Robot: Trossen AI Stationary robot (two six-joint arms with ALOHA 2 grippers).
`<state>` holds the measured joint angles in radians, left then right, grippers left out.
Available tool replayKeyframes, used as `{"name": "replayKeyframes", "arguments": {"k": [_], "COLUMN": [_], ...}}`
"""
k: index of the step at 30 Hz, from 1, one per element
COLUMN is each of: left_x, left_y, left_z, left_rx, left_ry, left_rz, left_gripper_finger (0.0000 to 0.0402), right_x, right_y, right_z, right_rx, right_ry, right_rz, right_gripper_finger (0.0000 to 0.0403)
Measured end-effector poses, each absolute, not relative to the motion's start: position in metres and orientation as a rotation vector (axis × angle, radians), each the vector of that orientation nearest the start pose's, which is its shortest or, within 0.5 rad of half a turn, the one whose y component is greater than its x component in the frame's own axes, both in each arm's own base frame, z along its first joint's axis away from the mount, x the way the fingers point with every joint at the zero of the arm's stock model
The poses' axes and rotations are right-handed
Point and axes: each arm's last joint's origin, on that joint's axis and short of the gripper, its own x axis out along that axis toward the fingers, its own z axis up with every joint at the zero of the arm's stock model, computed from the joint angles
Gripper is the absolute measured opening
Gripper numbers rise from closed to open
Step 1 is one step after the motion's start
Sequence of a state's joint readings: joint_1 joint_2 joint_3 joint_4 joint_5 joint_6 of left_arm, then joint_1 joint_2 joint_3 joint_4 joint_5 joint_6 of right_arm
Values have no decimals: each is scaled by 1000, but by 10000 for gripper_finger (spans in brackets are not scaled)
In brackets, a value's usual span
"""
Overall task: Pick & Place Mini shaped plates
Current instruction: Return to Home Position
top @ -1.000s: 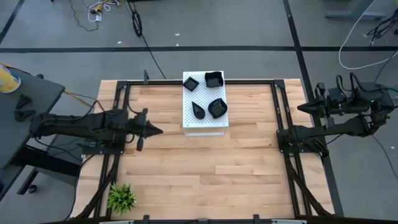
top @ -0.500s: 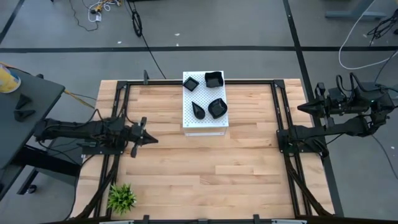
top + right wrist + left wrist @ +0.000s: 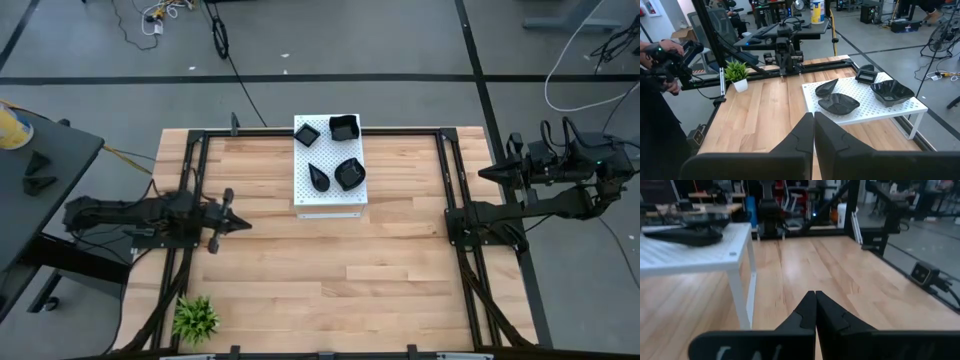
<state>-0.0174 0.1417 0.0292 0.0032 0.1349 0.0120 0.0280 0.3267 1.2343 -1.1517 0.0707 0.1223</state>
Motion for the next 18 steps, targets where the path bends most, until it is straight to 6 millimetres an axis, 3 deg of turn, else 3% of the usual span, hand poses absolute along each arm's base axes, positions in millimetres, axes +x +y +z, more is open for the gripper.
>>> {"name": "replayKeyframes", "arguments": {"k": [11,18], "left_x": [96,96], "left_y": [-5,-6], "left_z": [172,172], "left_rx": [65,65], "left_ry": [-26,-23], "left_rz": [-145,-158], "left_gripper_finger": [2,2], "right_x": [-33,-33], "right_y": [-3,-3], "right_z": [395,395], "right_rx": [110,110], "right_ry": [241,241], "right_rz": [-57,-57], "right_gripper_finger": [19,19]}}
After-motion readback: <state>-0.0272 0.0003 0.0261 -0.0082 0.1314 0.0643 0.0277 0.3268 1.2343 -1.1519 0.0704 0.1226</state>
